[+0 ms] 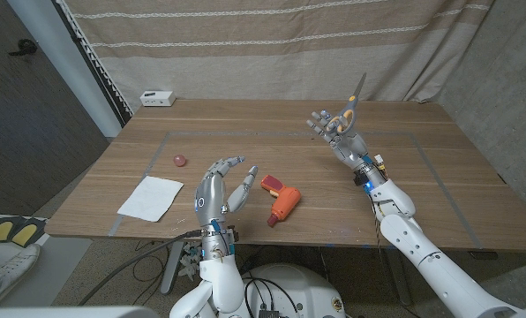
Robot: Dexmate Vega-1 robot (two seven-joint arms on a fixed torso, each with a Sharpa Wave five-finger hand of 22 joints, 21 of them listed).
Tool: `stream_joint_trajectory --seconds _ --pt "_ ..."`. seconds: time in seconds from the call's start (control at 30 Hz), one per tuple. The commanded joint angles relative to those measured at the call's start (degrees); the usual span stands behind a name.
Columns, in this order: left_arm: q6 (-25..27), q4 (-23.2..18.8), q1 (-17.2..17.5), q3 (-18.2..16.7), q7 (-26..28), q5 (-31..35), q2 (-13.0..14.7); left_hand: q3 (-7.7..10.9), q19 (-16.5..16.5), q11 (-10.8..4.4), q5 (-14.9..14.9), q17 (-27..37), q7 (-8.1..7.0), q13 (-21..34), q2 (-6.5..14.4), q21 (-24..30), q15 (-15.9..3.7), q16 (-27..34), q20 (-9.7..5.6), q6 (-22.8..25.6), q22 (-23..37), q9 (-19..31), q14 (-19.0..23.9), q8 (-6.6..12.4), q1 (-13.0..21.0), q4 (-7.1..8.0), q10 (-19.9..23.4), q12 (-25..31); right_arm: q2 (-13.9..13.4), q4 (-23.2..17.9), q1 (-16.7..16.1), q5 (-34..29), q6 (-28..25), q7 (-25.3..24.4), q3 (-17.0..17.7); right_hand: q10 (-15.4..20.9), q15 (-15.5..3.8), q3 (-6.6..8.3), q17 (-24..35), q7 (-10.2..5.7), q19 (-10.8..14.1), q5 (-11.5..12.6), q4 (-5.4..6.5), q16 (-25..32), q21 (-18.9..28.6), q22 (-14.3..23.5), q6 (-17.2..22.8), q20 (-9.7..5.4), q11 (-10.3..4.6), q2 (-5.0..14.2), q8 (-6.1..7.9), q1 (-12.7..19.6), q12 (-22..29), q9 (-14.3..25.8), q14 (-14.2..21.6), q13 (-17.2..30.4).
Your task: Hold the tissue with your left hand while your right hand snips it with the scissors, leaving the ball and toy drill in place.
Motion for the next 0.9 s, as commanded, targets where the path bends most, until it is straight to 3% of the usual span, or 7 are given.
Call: stream_joint_trajectory --seconds 0.03,0.23,0.33,0.4,0.5,0.67,0.9 --pt "-0.4 0.2 -0.2 0.0 0.0 -0.2 0.0 0.38 0.2 0.22 -0.2 0.1 -0.03 -0.1 -0.1 -0.2 -9.08 0.2 -5.05 0.3 0.1 -0.1 0.5 -0.04 0.5 0.04 0.5 0.0 -0.2 0.1 0.0 -0.6 0.9 -0.6 -0.2 -0.1 -7.74 0.12 0.2 -0.51 0.1 0.1 0.24 0.2 0.2 0.1 0.9 0.01 -0.27 1.25 -0.07 1.8 -0.1 0.1 -0.3 0.3" --pt "-0.6 0.5 0.0 -0.1 0.0 -0.2 -0.1 0.4 0.2 0.2 -0.2 0.1 -0.09 -0.1 -0.1 -0.2 -9.08 0.2 -5.02 0.4 0.1 -0.1 0.5 -0.08 0.5 0.03 0.5 -0.1 0.0 0.2 0.2 -0.2 0.7 -0.6 -0.2 -0.3 -7.82 0.14 0.2 -0.99 0.2 0.1 0.21 0.3 0.3 0.1 0.3 -0.04 -0.22 1.09 -0.44 2.0 -0.1 0.0 -0.3 0.4" --pt "-0.8 0.6 -0.1 -0.3 0.0 -0.2 -0.3 0.42 0.2 0.19 -0.3 0.1 -0.17 -0.1 -0.1 -0.2 -9.08 0.2 -5.01 0.5 0.1 -0.1 0.5 -0.12 0.5 0.03 0.5 -0.1 0.1 0.2 0.4 0.5 0.2 -0.2 -0.3 0.0 -7.46 -0.15 0.3 -0.5 0.3 -0.1 0.76 0.6 0.4 0.1 1.1 0.14 -0.13 1.02 -0.23 1.2 0.0 0.0 0.1 0.5" --pt "-0.8 0.7 -0.2 -0.2 0.0 -0.3 -0.3 0.43 0.2 0.18 -0.3 0.1 -0.16 -0.1 -0.1 -0.2 -9.08 0.2 -5.0 0.5 0.1 -0.1 0.5 -0.13 0.5 0.02 0.5 -0.1 0.1 0.1 0.4 0.2 0.3 -0.3 -0.3 6.4 -8.71 -0.21 0.6 0.16 0.4 -0.2 1.41 1.8 0.5 0.1 1.6 0.12 -0.22 0.95 1.28 0.8 3.3 1.9 2.3 2.3" --pt "-0.6 0.7 -0.5 0.0 0.0 -0.4 -0.2 0.45 0.2 0.2 -0.3 0.1 -0.1 -0.1 -0.1 -0.2 -9.08 0.1 -5.01 0.5 0.1 -0.1 0.5 -0.16 0.5 0.02 0.6 -0.1 0.0 0.0 0.5 -0.1 0.6 -0.3 -0.4 10.1 -8.92 0.07 1.2 0.08 1.0 -0.2 1.43 2.7 0.7 0.1 1.1 0.09 -0.13 1.05 2.0 1.2 5.3 2.6 3.7 3.7" --pt "-0.7 0.9 -1.0 0.3 0.0 -0.8 0.1 0.47 0.2 0.23 -0.3 0.1 -0.14 -0.1 -0.1 -0.2 -9.08 0.1 -5.01 0.6 0.1 -0.1 0.5 -0.21 0.6 0.01 0.7 -0.1 -0.1 -0.2 0.6 -0.1 0.4 -0.3 -0.5 8.8 -9.0 0.72 2.0 -1.63 0.3 -0.6 2.06 3.3 0.4 0.2 -2.8 -0.61 -0.02 2.09 1.71 1.0 5.7 4.3 3.8 5.6" --pt "-1.1 1.0 -1.4 0.2 0.0 -1.2 0.5 0.49 0.2 0.22 -0.3 0.1 -0.22 -0.1 -0.1 -0.2 -9.07 0.1 -5.01 0.6 0.1 -0.1 0.5 -0.25 0.6 0.01 0.8 -0.2 -0.4 -0.1 0.7 -0.3 0.2 -0.1 -0.6 8.6 -9.05 1.26 2.7 -2.2 0.0 -1.2 3.22 3.7 0.4 0.2 -3.8 -0.68 -0.06 2.76 2.19 0.1 6.5 5.6 3.9 7.2"
